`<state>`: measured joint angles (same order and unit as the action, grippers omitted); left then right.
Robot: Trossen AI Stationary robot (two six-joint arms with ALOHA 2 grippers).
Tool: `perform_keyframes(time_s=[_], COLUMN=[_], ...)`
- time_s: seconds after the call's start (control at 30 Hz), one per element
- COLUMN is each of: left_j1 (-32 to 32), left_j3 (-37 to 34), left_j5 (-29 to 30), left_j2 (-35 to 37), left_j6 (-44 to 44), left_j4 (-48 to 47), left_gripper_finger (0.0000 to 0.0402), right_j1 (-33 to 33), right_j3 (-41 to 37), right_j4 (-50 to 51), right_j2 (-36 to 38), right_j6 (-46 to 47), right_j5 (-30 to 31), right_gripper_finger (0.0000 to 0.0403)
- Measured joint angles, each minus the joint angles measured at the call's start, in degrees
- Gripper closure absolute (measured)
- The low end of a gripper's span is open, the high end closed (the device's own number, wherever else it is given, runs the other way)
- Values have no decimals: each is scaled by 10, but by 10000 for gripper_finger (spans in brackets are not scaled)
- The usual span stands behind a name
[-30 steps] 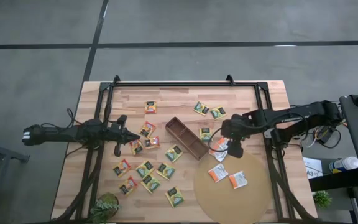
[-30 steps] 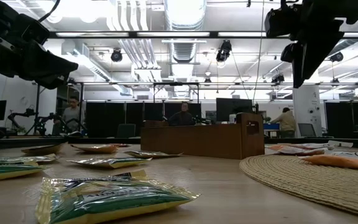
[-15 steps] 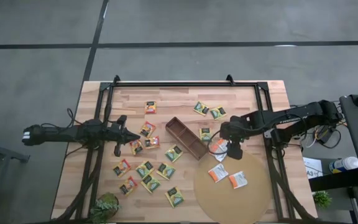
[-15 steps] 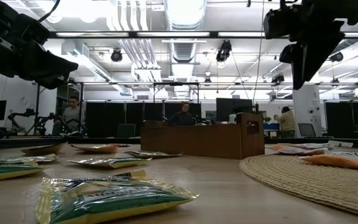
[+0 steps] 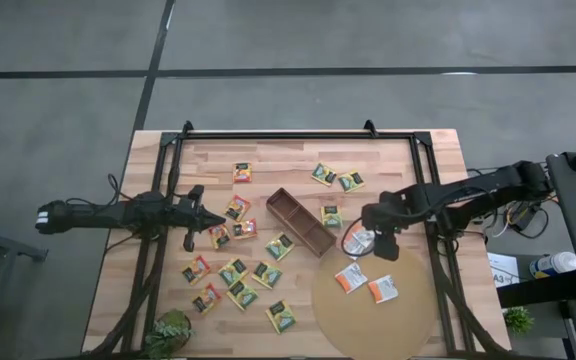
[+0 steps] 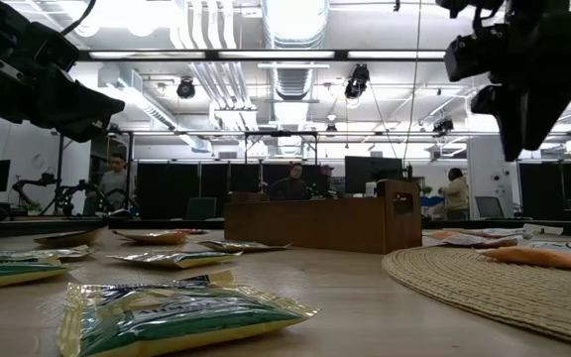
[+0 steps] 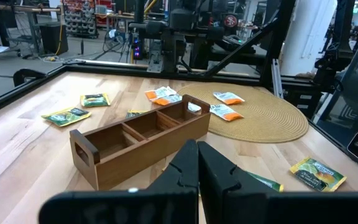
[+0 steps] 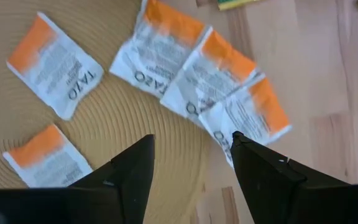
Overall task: Pick & Place Tea
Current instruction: Put the white tea bag into the right section of the wooden organizer
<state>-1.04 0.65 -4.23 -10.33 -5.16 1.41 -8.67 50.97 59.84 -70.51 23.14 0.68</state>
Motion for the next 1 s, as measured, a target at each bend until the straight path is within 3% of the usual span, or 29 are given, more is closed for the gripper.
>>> perform_keyframes(time_s=[0.17,0.43,0.67,0.83,1.0], left_j1=[0,0,0,0,0], left_j3=[0,0,0,0,0], left_j5=[0,0,0,0,0], left_j2=[0,0,0,0,0], left_j6=[0,0,0,0,0], left_j4=[0,0,0,0,0], left_gripper_finger=[402,402,402,402,402], right_j1=[-17,-102,-197,-230,-251], right_j3=[-7,-14,-14,-14,-15], right_j4=[1,-1,-5,-7,-8], right_j2=[8,8,7,7,-13], right_j6=[-1,43,319,561,715], right_j5=[-44,-53,-58,-57,-56], right_gripper_finger=[193,193,193,193,193])
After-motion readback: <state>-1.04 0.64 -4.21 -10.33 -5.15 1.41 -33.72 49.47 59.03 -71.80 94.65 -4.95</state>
